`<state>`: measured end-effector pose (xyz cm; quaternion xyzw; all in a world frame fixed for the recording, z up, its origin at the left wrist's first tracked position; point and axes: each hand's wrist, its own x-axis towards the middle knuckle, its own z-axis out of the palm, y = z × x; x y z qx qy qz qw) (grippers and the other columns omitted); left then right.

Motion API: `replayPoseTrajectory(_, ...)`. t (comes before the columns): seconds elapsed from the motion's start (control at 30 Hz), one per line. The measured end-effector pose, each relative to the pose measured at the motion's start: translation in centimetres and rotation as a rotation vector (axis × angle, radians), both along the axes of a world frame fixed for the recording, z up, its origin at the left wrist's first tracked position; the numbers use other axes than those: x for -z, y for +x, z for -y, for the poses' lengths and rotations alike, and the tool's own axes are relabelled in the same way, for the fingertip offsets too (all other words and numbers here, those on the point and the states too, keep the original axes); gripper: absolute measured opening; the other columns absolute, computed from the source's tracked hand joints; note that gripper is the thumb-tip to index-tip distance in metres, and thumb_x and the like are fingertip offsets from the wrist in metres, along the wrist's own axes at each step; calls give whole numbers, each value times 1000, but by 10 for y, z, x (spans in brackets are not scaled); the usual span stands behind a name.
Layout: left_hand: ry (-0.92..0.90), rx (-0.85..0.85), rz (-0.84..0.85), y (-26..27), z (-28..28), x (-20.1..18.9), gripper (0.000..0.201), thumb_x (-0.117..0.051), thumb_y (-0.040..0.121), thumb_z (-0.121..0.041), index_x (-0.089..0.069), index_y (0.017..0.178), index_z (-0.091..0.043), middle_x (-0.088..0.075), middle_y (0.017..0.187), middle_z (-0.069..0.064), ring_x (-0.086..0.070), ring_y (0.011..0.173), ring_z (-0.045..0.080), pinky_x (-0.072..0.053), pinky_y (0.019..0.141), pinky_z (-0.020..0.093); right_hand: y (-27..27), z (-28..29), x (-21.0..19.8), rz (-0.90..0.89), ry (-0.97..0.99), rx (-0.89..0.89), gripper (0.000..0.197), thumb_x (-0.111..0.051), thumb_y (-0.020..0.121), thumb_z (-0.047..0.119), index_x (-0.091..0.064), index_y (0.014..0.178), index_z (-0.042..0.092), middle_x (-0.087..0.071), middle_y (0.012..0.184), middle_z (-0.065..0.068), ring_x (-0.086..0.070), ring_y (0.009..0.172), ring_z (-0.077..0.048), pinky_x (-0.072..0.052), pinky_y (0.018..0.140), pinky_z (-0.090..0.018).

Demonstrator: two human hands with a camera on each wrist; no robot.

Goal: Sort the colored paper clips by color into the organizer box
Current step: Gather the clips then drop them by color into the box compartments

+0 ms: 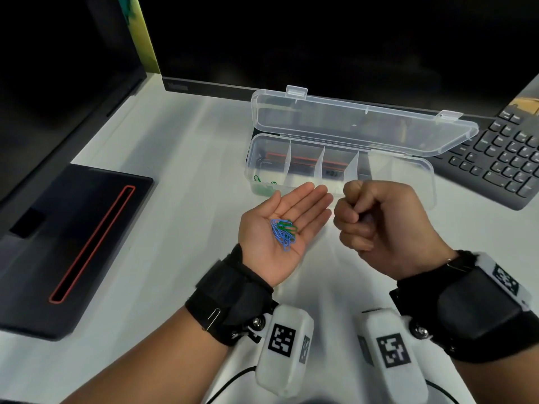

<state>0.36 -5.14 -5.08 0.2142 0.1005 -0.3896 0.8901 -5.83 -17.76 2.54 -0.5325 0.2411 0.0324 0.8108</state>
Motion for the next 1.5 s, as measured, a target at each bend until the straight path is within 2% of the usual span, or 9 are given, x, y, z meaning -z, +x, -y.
replayPoseTrajectory(0.13,-10,-27,-3,2,-1,2,48,-34,101,-25,-70,103,7,-68,112,24,-70,97,33,-58,81,40,-1,-10,0,17,-249,-85,23,-33,67,-3,-25,55,16,-24,49,-2,-8,52,-18,-8,46,-22)
replayPoseTrajectory(0.27,-4,-78,-3,5,-1,2,47,-35,100,-26,-71,102,4,-69,111,21,-70,96,31,-52,92,41,-3,-23,-1,99,-860,-293,22,-62,83,7,-54,63,9,-36,38,12,-32,37,-8,-25,41,-14)
replayPoseTrajectory(0.4,11,-67,-8,3,-1,1,49,-34,100,-28,-70,104,5,-69,113,20,-69,102,31,-47,95,42,-2,-35,6,108,-1337,-451,12,-72,78,33,-74,90,32,-60,58,20,-54,63,-3,-43,63,-17)
replayPoseTrajectory(0.53,45,-51,-3,0,-1,-1,46,-33,100,-28,-65,110,2,-69,112,19,-68,102,31,-45,100,42,4,-38,13,30,-1494,-528,28,-65,79,46,-70,106,42,-71,94,5,-62,88,-22,-51,79,-36)
replayPoseTrajectory(0.77,47,-48,-7,0,0,-1,45,-33,101,-28,-63,113,4,-69,112,20,-68,101,31,-48,94,41,2,-46,20,96,-1727,-440,25,-49,84,37,-71,92,30,-68,75,0,-57,71,-29,-47,62,-32)
replayPoseTrajectory(0.9,41,-58,13,1,0,-1,45,-32,101,-27,-64,111,4,-69,112,20,-69,101,31,-50,92,40,2,-37,22,147,-1541,-317,21,-54,76,34,-74,81,30,-70,68,2,-62,66,-25,-52,65,-35)
replayPoseTrajectory(1.03,29,-62,28,2,-1,-1,44,-32,101,-27,-63,111,3,-69,111,21,-69,100,31,-54,89,40,2,-26,14,132,-1188,-269,7,-72,80,18,-76,77,22,-53,43,20,-51,48,1,-36,50,-10)
replayPoseTrajectory(1.33,23,-32,26,2,-2,0,43,-34,100,-27,-66,106,0,-70,110,17,-71,92,25,-58,77,29,4,-12,9,17,-25,-204,11,-37,73,14,-38,62,14,-7,62,0,-3,51,-13,-6,44,-23)
replayPoseTrajectory(1.5,33,-23,27,1,-3,-1,42,-34,101,-28,-65,108,-1,-71,108,16,-72,91,23,-58,74,27,6,-8,11,-9,61,-176,27,-33,80,22,-37,55,12,-15,57,-1,-7,50,-14,-7,42,-19)
